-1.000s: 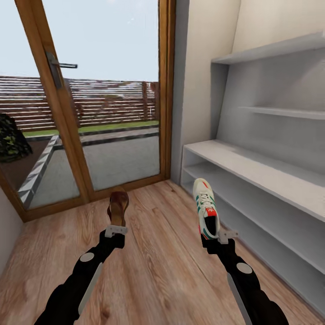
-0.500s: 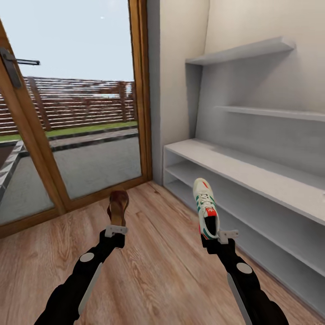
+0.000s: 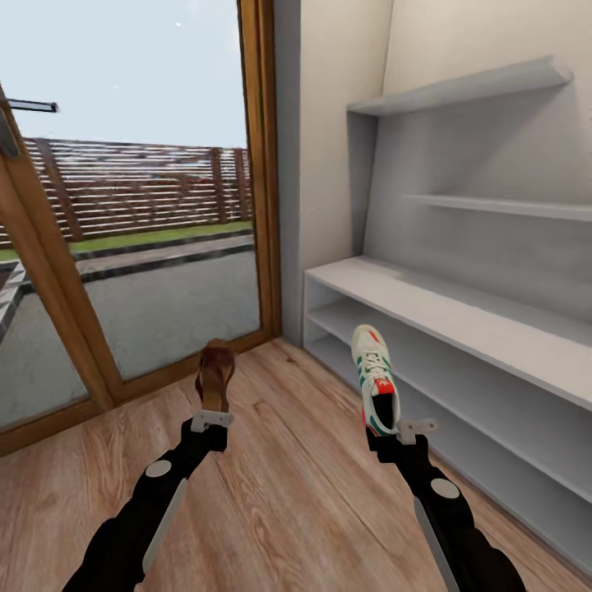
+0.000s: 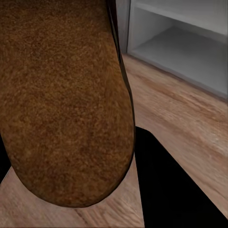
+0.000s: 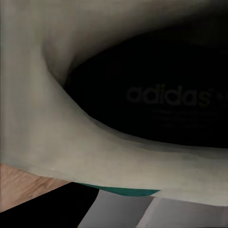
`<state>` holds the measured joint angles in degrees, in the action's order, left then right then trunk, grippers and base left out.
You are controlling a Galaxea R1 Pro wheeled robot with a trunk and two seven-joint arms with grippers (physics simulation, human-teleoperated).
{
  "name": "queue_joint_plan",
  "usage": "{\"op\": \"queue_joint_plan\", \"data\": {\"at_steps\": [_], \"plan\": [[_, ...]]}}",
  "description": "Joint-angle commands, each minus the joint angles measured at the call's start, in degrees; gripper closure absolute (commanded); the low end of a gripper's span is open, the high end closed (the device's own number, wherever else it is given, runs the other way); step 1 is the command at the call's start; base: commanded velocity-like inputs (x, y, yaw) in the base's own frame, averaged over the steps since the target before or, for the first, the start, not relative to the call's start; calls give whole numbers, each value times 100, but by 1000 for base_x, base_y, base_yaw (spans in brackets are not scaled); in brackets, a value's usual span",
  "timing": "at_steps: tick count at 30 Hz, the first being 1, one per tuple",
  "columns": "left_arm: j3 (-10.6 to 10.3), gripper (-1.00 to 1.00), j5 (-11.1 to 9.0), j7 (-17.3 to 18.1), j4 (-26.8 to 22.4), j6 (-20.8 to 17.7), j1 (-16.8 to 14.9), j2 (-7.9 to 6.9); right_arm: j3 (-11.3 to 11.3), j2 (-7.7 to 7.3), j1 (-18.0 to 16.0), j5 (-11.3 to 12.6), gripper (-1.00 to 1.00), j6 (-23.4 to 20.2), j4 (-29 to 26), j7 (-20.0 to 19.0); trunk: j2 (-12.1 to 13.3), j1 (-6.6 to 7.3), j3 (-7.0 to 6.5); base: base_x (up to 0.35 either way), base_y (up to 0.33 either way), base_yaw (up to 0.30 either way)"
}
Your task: Pick up the two gym shoes and the two sandals from the corridor floor and place them onto the hallstand (shoe rack) in the corridor, making sure they are on the rack and not on the floor. Arrange them so the two gym shoes are next to each other and the two sandals are next to each other.
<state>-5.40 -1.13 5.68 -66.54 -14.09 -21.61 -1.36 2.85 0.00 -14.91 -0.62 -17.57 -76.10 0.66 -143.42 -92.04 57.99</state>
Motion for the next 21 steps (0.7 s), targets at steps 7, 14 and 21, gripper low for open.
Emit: {"op": "queue_joint_plan", "data": {"at_steps": [7, 14, 21], "plan": [[-5, 100, 8, 12, -10, -32, -1, -4, 5, 0, -3, -8, 100, -36, -10, 13, -2, -2, 6, 188, 266, -279], [-5, 100, 8, 12, -9, -32, -1, -4, 5, 0, -3, -8, 100, -36, -10, 13, -2, -2, 6, 55, 304, -300], [-5, 100, 8, 12, -13, -32, -1, -4, 5, 0, -3, -8, 100, -36, -10, 13, -2, -2, 6, 63, 310, -300]]}}
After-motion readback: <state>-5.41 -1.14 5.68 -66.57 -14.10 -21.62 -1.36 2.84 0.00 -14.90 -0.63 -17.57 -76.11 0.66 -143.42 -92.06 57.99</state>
